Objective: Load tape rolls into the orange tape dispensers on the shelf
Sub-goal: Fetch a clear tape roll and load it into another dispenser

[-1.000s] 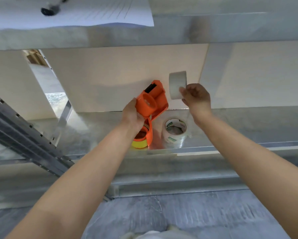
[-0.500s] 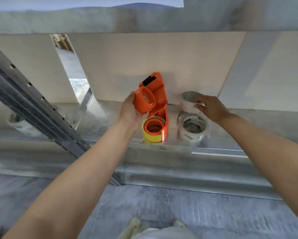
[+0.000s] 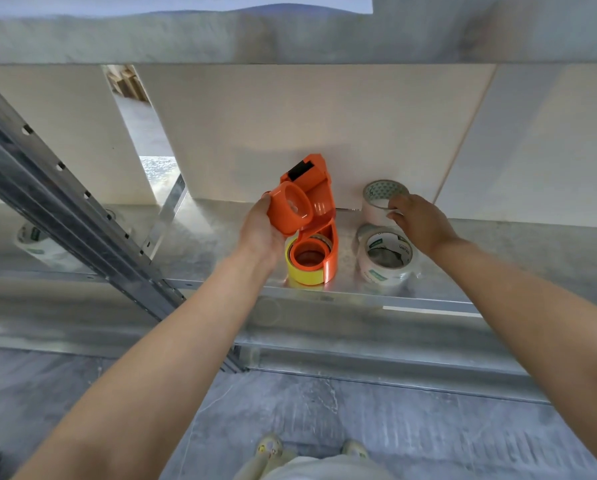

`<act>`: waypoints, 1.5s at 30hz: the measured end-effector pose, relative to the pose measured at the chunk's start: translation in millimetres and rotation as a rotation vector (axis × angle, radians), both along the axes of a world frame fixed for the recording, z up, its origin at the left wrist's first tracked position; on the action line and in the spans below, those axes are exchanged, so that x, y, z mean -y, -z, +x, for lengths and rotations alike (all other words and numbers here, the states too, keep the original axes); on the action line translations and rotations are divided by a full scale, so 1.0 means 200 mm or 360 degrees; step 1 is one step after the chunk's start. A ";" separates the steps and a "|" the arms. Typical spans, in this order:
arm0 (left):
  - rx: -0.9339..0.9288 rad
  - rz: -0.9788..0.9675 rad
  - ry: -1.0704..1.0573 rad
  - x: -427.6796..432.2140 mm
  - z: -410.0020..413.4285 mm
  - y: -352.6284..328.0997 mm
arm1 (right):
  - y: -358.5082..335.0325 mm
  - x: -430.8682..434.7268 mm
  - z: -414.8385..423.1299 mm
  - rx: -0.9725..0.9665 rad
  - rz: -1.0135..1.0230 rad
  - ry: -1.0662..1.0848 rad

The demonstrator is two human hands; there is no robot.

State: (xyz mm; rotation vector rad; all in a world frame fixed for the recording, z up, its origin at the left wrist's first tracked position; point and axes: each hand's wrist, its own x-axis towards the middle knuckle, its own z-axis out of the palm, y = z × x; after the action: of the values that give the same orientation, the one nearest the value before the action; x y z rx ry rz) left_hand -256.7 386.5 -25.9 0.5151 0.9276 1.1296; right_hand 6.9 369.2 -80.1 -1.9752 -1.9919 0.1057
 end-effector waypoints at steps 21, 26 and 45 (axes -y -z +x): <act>0.0020 -0.0029 0.0030 0.00 -0.02 -0.01 | 0.01 0.15 -0.34 0.0241 -0.0718 0.0009; 0.0007 -0.0044 0.0049 0.01 -0.03 -0.02 | -0.10 0.20 -0.29 -0.0135 -0.0738 0.0200; -0.0052 0.0445 0.0376 0.10 -0.02 -0.20 | -0.50 0.26 -0.53 -0.0876 0.0186 -0.0408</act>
State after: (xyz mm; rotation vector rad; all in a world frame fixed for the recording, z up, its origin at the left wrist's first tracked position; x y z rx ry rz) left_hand -259.9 366.2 14.4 0.8509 0.7182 1.0418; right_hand -98.1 317.5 20.6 -1.4098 -1.8134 0.5202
